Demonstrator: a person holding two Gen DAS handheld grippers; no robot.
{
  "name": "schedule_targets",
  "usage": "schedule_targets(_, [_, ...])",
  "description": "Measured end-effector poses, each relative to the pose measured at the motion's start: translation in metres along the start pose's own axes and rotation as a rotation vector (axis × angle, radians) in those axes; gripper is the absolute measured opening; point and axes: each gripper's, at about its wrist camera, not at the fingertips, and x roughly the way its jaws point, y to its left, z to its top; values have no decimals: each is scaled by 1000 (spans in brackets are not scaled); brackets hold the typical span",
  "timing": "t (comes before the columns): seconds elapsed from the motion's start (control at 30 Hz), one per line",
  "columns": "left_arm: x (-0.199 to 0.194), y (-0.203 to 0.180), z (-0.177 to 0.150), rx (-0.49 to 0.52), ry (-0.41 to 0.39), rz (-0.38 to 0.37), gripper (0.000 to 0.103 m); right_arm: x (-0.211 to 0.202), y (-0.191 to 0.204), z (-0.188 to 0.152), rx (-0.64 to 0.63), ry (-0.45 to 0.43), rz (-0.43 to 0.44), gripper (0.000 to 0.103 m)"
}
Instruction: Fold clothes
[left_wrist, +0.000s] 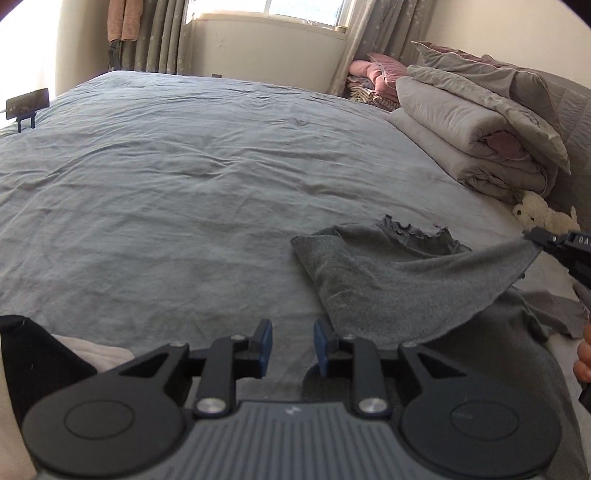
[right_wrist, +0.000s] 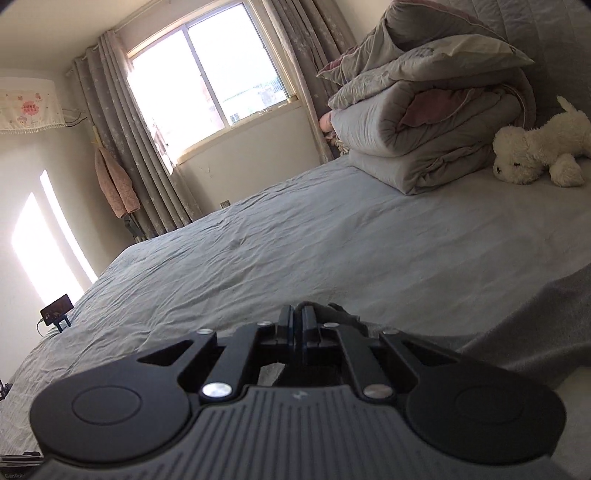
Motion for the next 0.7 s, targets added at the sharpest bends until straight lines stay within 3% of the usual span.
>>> schedule_targets(0.07, [7, -13, -3, 80, 6, 15, 40, 1, -11, -5, 2, 15, -37, 4])
schedule_targets(0.37, [27, -49, -11, 288, -7, 47, 45, 5, -60, -29, 6, 83, -186, 5])
schedule_targets(0.5, [24, -51, -8, 285, -46, 0, 52, 1, -66, -26, -18, 92, -178, 5])
schedule_targets(0.6, [34, -53, -9, 240, -26, -22, 53, 3, -62, -25, -59, 137, -181, 7])
schedule_targets(0.63, [39, -54, -10, 232, -16, -20, 52, 5, -60, -25, -78, 160, -186, 9])
schedule_targets(0.7, [50, -55, -14, 227, 19, 16, 21, 10, -58, -25, -121, 218, -203, 9])
